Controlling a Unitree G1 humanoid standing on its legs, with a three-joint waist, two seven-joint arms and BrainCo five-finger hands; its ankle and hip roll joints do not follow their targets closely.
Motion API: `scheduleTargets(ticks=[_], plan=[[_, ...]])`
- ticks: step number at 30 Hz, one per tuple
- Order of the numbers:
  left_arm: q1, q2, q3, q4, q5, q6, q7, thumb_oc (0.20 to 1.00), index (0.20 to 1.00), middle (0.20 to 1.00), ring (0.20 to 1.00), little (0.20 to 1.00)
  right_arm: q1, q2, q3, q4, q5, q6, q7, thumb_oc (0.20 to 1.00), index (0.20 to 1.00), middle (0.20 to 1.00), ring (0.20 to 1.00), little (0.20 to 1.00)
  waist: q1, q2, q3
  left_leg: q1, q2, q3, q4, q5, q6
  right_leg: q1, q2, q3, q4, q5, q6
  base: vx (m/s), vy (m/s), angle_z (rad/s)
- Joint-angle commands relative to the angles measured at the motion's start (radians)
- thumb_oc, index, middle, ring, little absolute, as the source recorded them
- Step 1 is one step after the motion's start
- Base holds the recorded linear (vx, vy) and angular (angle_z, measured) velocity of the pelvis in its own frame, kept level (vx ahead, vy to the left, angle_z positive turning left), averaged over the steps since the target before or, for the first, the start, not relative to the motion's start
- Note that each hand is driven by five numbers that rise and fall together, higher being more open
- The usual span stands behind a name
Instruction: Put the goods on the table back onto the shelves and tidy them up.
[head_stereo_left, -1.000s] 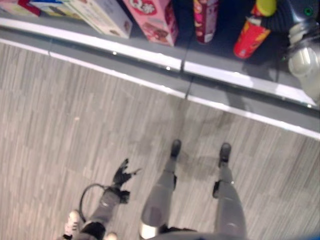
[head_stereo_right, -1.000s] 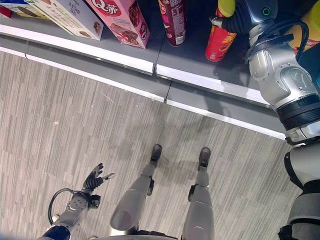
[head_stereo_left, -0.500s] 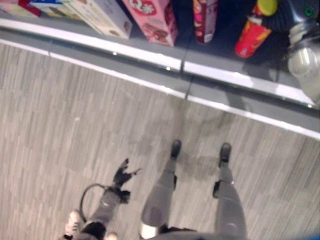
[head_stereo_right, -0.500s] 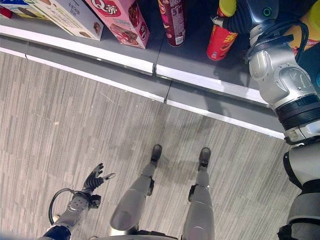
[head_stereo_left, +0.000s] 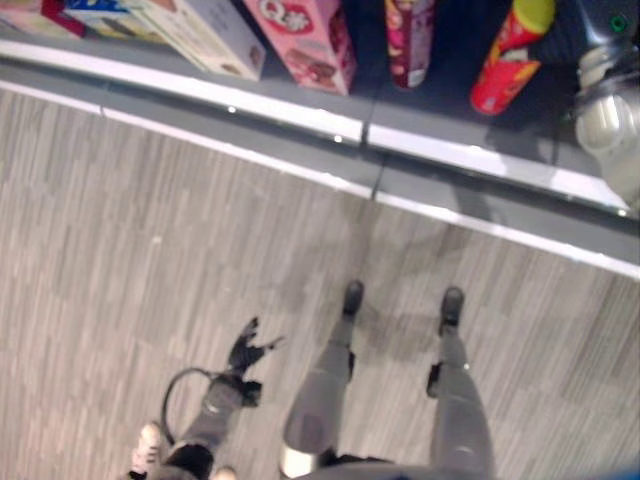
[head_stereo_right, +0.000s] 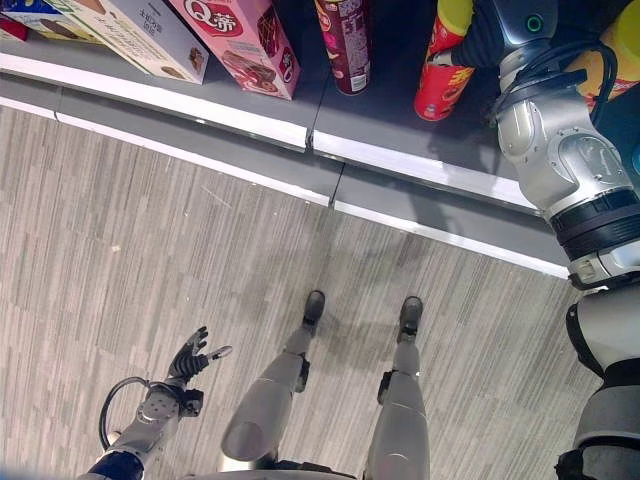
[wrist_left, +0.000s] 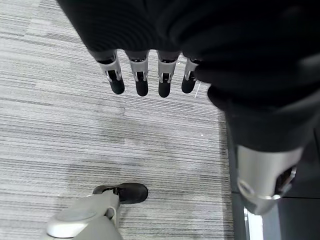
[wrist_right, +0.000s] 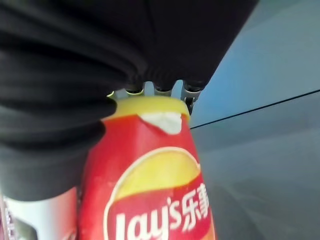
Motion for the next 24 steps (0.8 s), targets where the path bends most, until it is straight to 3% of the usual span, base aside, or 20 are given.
scheduleTargets(ticks=[1,5,11,16,19,21,23,24], plan=[[-0.021,0.029,-0.024,0.031,0.006,-0.006,0.023,1.0,1.0,1.0,1.0,1.0,-0.049,-0.031,-0.049,-0.091,-0.034,-0.004,-0.07,1.0,1.0,1.0,1.0,1.0,0.004,-0.04,-0.036,0.013,-0.025,-0.005,-0.034,-0.038,-0.019,0.118,-0.015,0.019,0.059,-0.166,0.053,0.03,0.032,-0.02],[-0.014,0.022,-0.007,0.032,0.038,0.013,0.023,1.0,1.0,1.0,1.0,1.0,0.116,-0.042,-0.177,-0.278,-0.056,-0.021,-0.064,1.0,1.0,1.0,1.0,1.0,-0.017,-0.062,-0.068,0.057,-0.015,0.005,-0.052,-0.043,-0.017,0.154,-0.015,0.015,0.033,-0.152,0.058,0.04,0.024,-0.01],[0.009,-0.001,0.027,0.043,0.09,0.034,0.019,1.0,1.0,1.0,1.0,1.0,0.561,0.053,-0.408,-0.524,0.04,-0.112,0.026,1.0,1.0,1.0,1.0,1.0,-0.062,-0.107,-0.119,0.128,-0.002,0.042,-0.064,-0.063,-0.007,0.204,-0.026,0.023,0.001,-0.12,0.071,0.06,0.073,-0.07],[0.033,0.005,0.072,0.05,0.13,0.04,0.007,1.0,1.0,1.0,1.0,1.0,0.879,0.183,-0.485,-0.595,0.381,-0.223,0.22,1.0,1.0,1.0,1.0,1.0,-0.118,-0.15,-0.149,0.18,-0.007,0.104,-0.05,-0.092,0.01,0.209,-0.047,0.058,0.001,-0.073,0.1,0.04,0.125,-0.31],[0.042,0.024,0.12,0.063,0.127,0.041,0.001,1.0,1.0,1.0,1.0,1.0,0.981,0.243,-0.494,-0.557,0.541,-0.235,0.316,1.0,1.0,1.0,1.0,1.0,-0.145,-0.176,-0.167,0.218,-0.001,0.158,-0.063,-0.091,0.016,0.201,-0.051,0.068,0.001,-0.022,0.12,0.02,0.089,-0.53],[0.047,0.036,0.152,0.073,0.12,0.042,0.001,1.0,1.0,1.0,1.0,1.0,1.031,0.277,-0.51,-0.544,0.61,-0.24,0.352,1.0,1.0,1.0,1.0,1.0,-0.152,-0.181,-0.176,0.243,0.02,0.2,-0.072,-0.091,0.016,0.206,-0.057,0.009,0.001,-0.016,0.116,0.01,0.02,-0.65],[0.065,0.043,0.186,0.084,0.118,0.045,0.006,1.0,1.0,1.0,1.0,1.0,1.093,0.316,-0.532,-0.529,0.663,-0.238,0.382,1.0,1.0,1.0,1.0,1.0,-0.151,-0.182,-0.189,0.277,0.054,0.252,-0.077,-0.094,0.011,0.241,-0.069,-0.1,0.002,-0.029,0.111,0.0,-0.038,-0.74],[0.064,0.043,0.186,0.084,0.118,0.045,0.006,1.0,1.0,1.0,1.0,1.0,1.094,0.317,-0.533,-0.529,0.663,-0.238,0.382,1.0,1.0,1.0,1.0,1.0,-0.152,-0.183,-0.191,0.275,0.053,0.252,-0.077,-0.092,0.011,0.238,-0.07,-0.1,0.002,-0.028,0.111,-0.01,-0.056,-1.0]])
